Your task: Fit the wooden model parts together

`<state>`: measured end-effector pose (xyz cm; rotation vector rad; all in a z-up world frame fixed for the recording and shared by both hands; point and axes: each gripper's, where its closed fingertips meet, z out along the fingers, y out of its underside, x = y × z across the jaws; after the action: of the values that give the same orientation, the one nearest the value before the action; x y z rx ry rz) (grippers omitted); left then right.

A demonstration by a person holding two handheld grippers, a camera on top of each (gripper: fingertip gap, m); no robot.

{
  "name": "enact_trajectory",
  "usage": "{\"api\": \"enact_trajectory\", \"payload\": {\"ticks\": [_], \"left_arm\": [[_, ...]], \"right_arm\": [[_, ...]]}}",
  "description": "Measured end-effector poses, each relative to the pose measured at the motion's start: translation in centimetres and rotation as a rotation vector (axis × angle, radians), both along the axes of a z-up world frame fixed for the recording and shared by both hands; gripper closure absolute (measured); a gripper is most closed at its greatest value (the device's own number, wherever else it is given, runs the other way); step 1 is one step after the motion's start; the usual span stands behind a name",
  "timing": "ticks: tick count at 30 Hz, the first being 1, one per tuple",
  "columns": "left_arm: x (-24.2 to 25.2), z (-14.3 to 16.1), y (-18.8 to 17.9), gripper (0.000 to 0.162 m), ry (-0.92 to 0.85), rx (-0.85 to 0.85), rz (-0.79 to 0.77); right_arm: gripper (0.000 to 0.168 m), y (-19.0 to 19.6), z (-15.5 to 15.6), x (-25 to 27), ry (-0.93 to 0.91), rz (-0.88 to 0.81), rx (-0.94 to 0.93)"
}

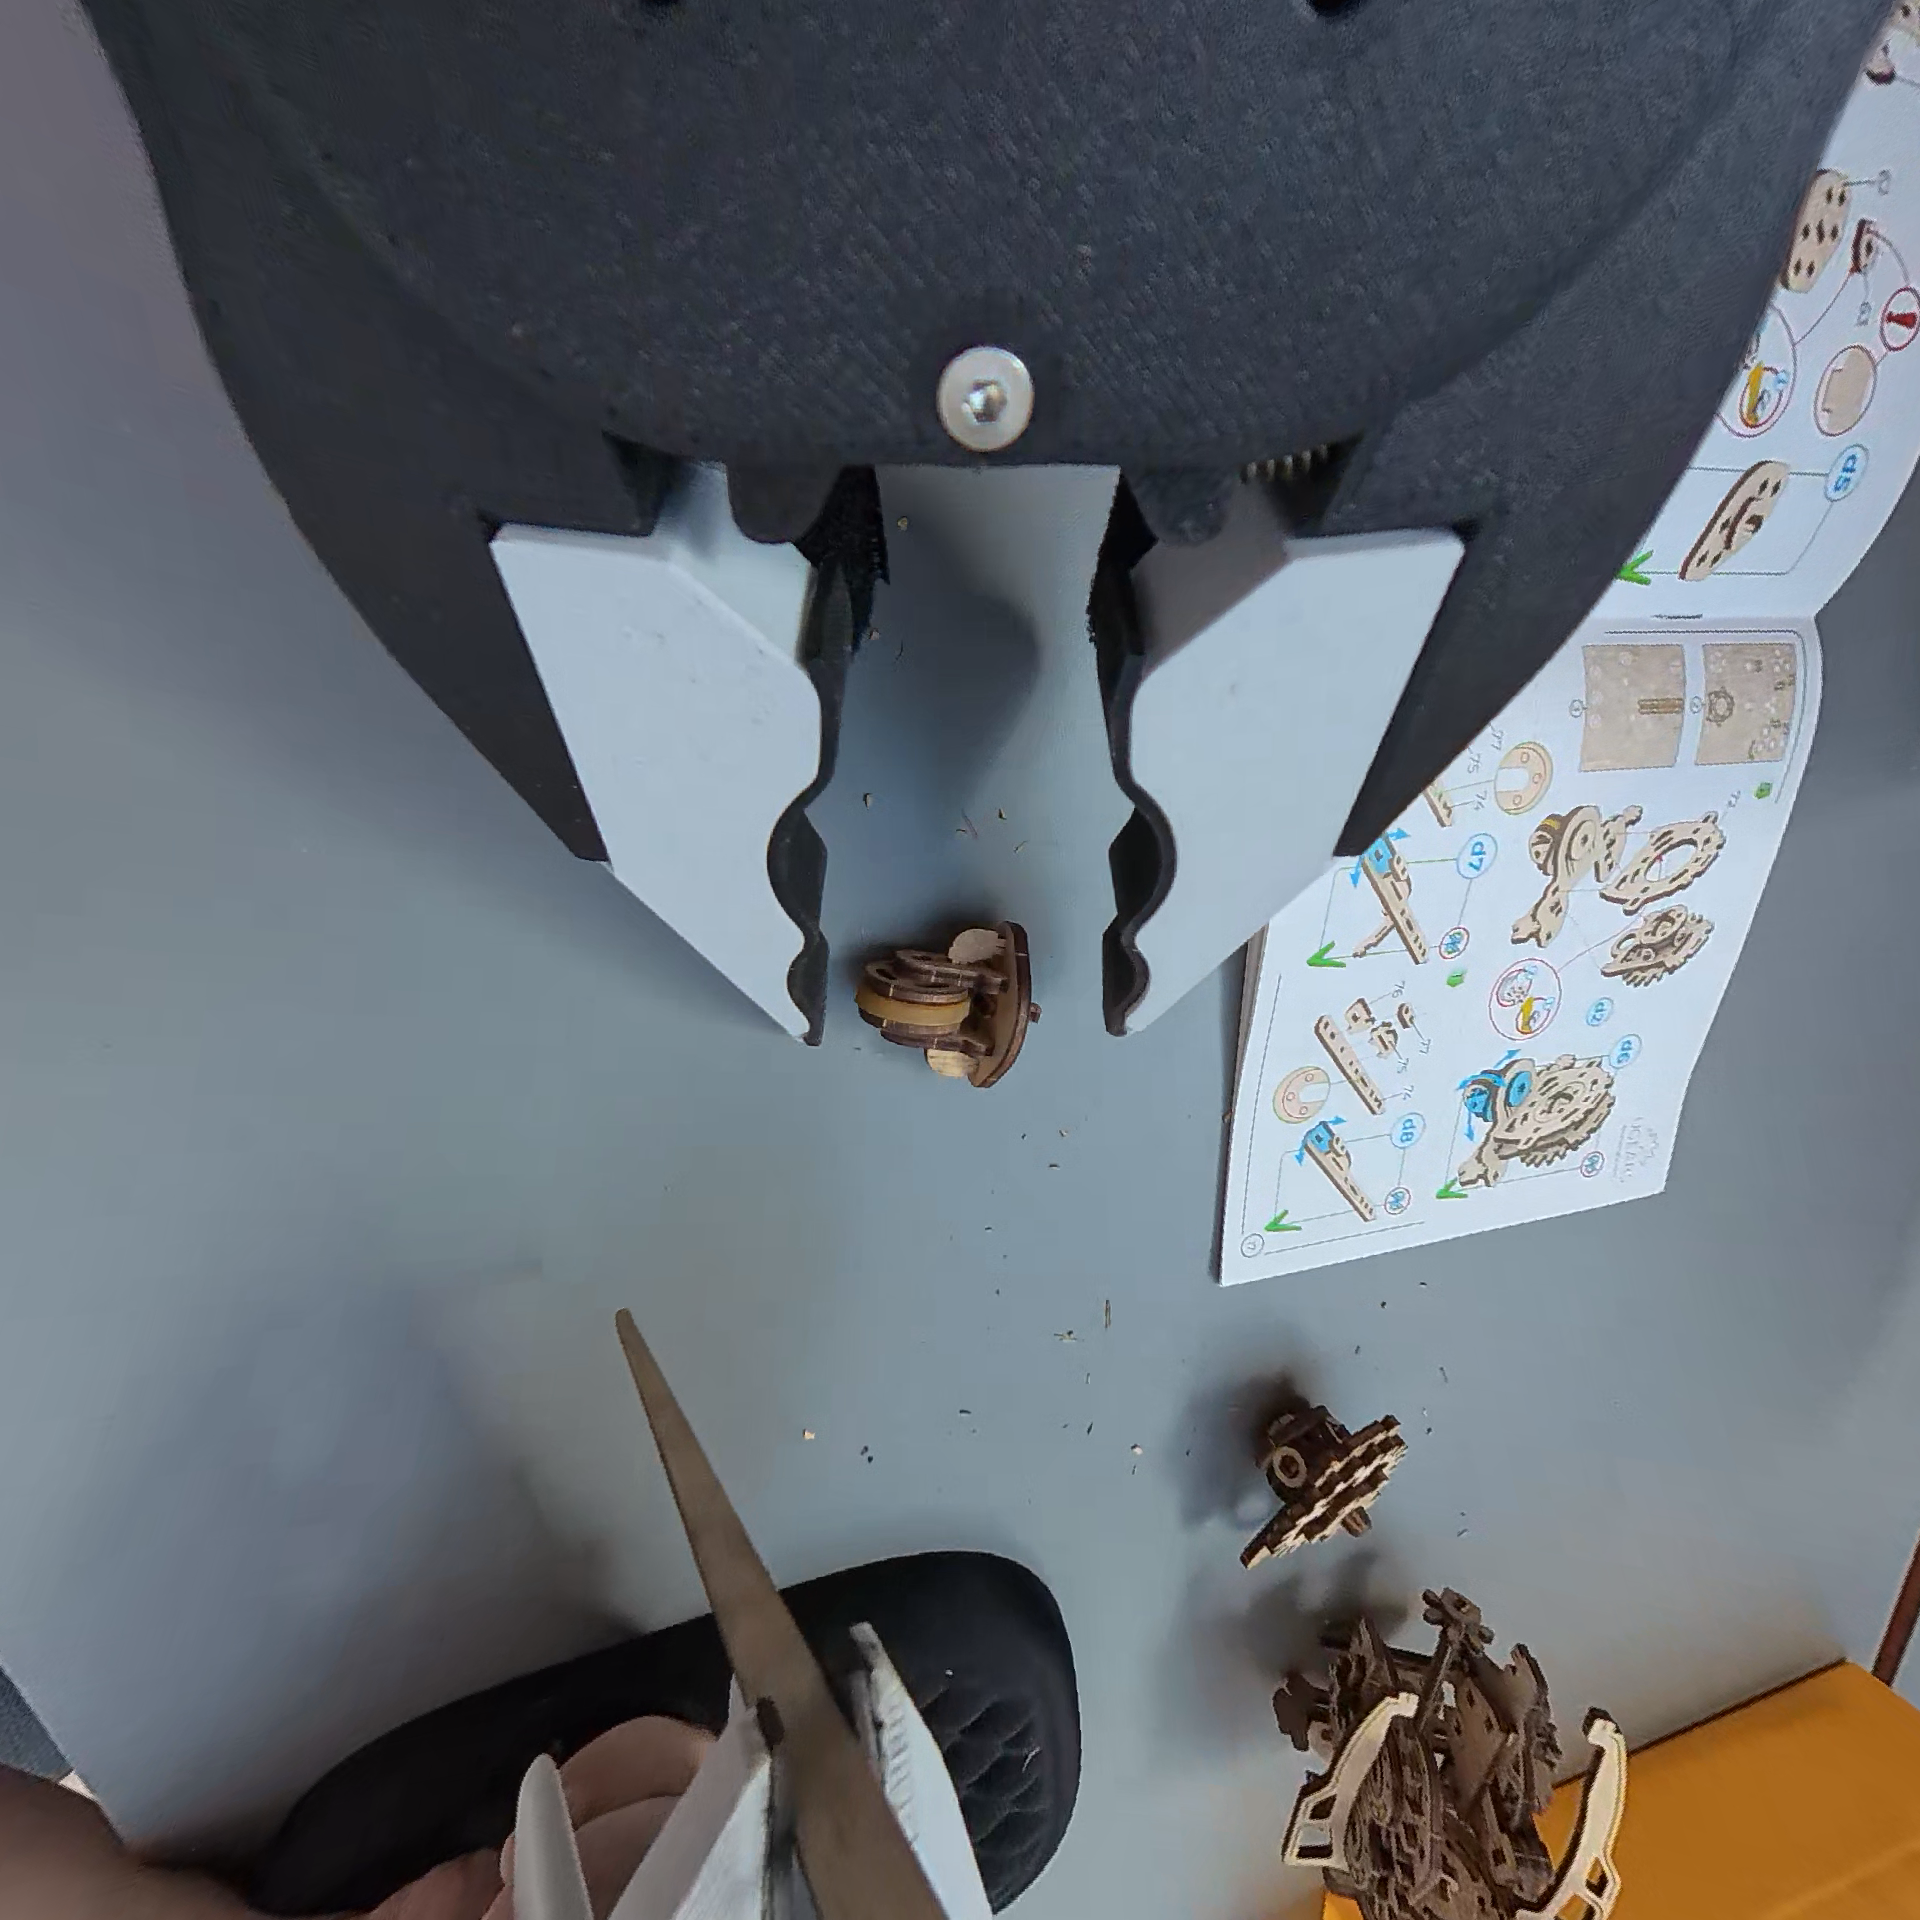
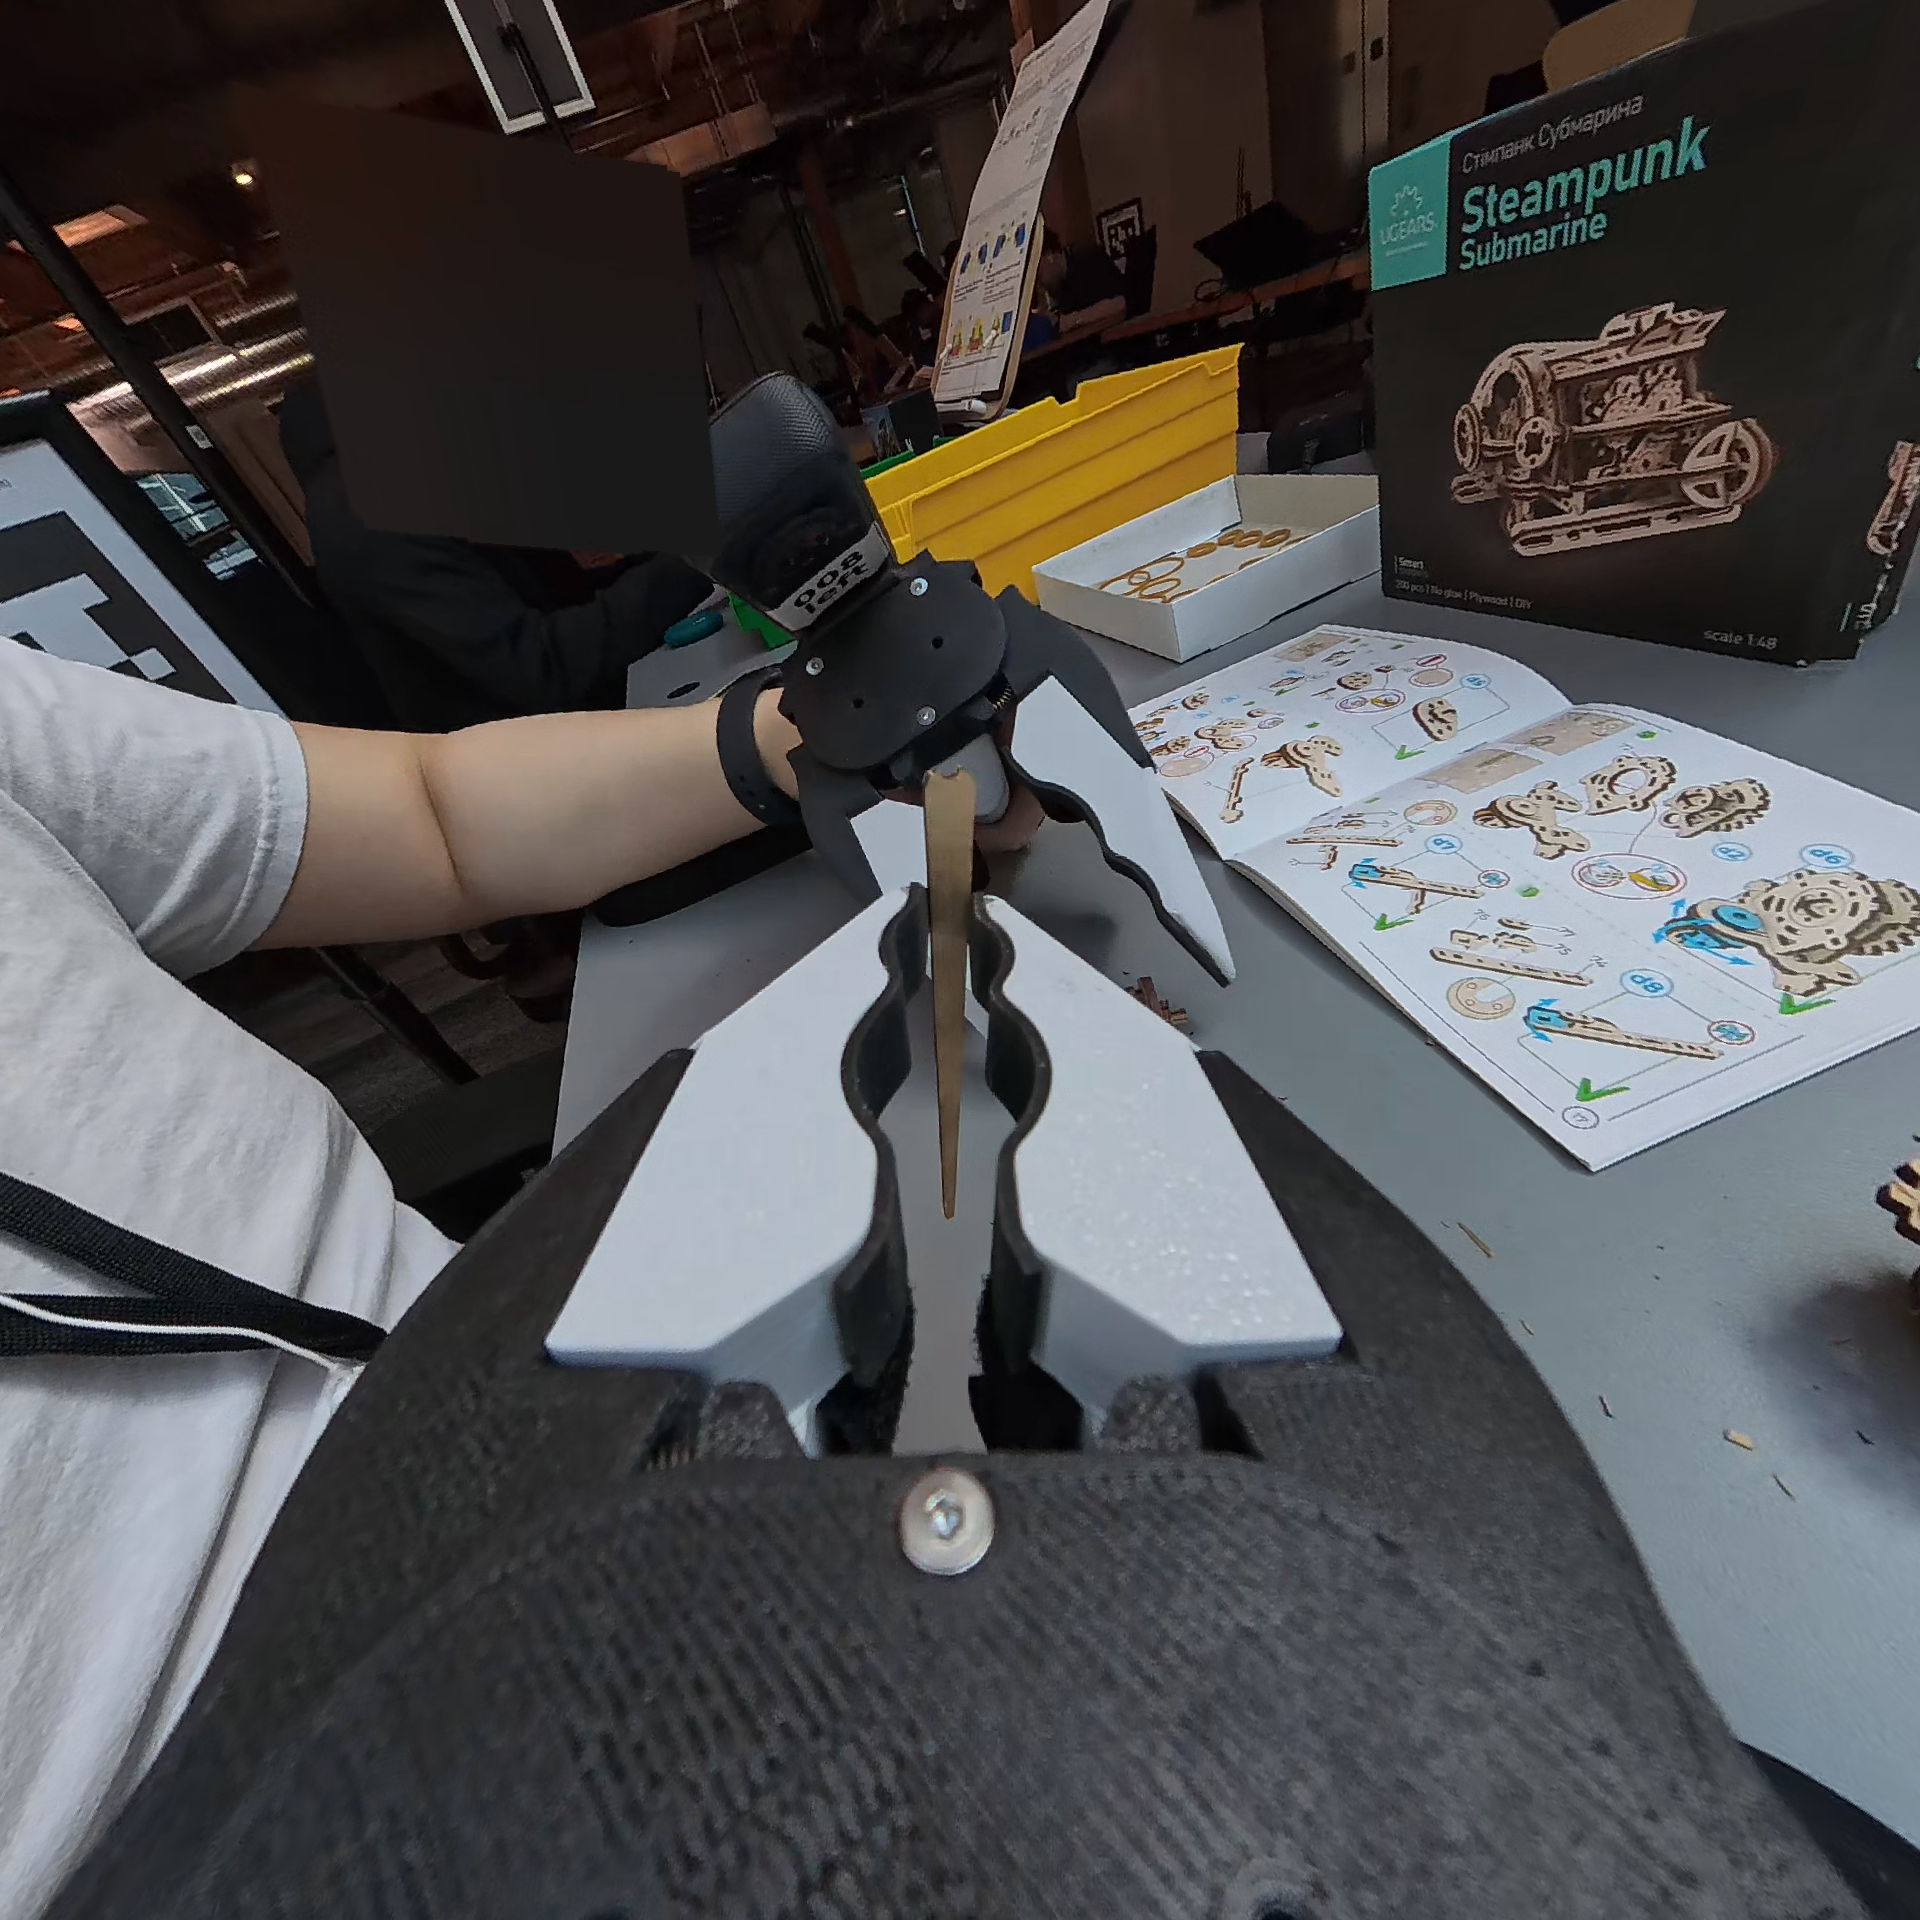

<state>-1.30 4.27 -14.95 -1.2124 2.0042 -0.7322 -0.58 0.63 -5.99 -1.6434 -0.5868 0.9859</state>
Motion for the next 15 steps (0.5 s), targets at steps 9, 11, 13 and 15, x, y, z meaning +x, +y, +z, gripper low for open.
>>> {"api": "enact_trajectory", "payload": {"ticks": [9,11,13,15], "left_arm": [[0.1,-0.2,0.4,0.129,-0.016,0.017,-0.012],[0.1,0.3,0.9,0.129,-0.051,0.061,0.011],[0.2,1.6,1.6,0.129,-0.112,0.144,0.047],[0.2,3.6,2.3,0.129,-0.184,0.271,0.088]], "right_arm": [[0.162,0.1,-0.2,0.0,0.005,0.006,-0.015],[0.162,0.2,-0.2,0.0,0.013,0.002,-0.026],[0.162,0.4,-0.3,0.2,0.021,-0.004,-0.046],[0.162,0.8,-0.5,0.2,0.036,-0.007,-0.076]]}}
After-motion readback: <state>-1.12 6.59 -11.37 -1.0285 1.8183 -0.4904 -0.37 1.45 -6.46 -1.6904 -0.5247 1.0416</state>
